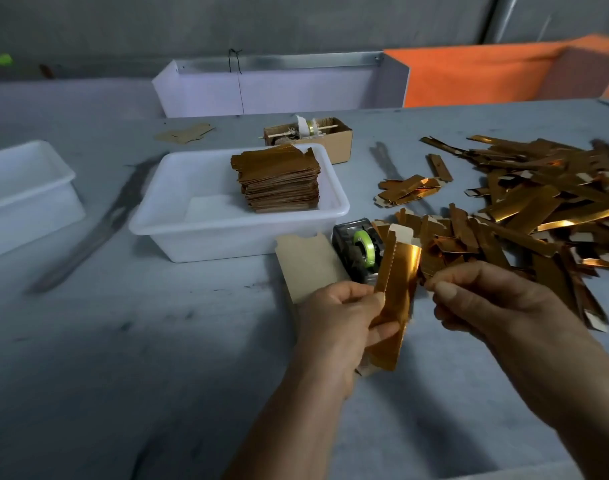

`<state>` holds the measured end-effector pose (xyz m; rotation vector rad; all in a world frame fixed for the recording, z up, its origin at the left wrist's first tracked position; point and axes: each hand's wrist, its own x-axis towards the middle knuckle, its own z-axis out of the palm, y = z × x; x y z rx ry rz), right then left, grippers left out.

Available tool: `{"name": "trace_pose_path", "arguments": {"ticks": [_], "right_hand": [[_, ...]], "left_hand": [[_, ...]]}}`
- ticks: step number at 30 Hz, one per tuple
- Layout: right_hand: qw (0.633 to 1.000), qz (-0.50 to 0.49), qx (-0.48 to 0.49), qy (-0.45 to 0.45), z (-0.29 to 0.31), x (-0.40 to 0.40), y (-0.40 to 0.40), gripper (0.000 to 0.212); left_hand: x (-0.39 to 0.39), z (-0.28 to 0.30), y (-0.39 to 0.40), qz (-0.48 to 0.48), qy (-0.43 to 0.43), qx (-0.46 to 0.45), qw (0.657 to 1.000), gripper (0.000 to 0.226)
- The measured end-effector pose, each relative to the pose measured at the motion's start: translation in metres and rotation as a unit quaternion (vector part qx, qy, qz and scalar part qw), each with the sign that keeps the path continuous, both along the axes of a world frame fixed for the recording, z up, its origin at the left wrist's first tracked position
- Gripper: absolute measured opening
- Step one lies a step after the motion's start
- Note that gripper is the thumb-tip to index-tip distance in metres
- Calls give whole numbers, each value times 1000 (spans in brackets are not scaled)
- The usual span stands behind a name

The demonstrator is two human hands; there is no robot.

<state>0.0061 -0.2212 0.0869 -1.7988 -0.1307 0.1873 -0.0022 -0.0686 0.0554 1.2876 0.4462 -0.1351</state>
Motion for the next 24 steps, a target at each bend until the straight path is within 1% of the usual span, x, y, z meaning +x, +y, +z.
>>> {"name": "trace_pose_path", "arguments": {"ticks": [3,6,8,11,14,20,24], "right_hand": [[998,59,-20,-29,8,-1,9,21],[993,87,-37,-74,10,0,16,23],[988,99,-52,-106,9,2,18,25],[982,95,-91,-138,7,7,19,25],[972,77,-150,-161,5,10,21,34],[969,39,-176,-168,1,12,26,30],[962,29,-206,-179,-1,13,28,31]], "left_hand": [[-2,3,1,18,-33,2,999,14],[-5,6,2,28,-52,11,998,7],[-7,7,2,26,-58,0,998,6],[-9,8,2,16,-66,-2,998,7],[-10,9,3,12,-71,-5,997,8],[-14,11,3,-3,-80,-18,997,12],[-14,8,5,-22,-74,2,997,12]]}}
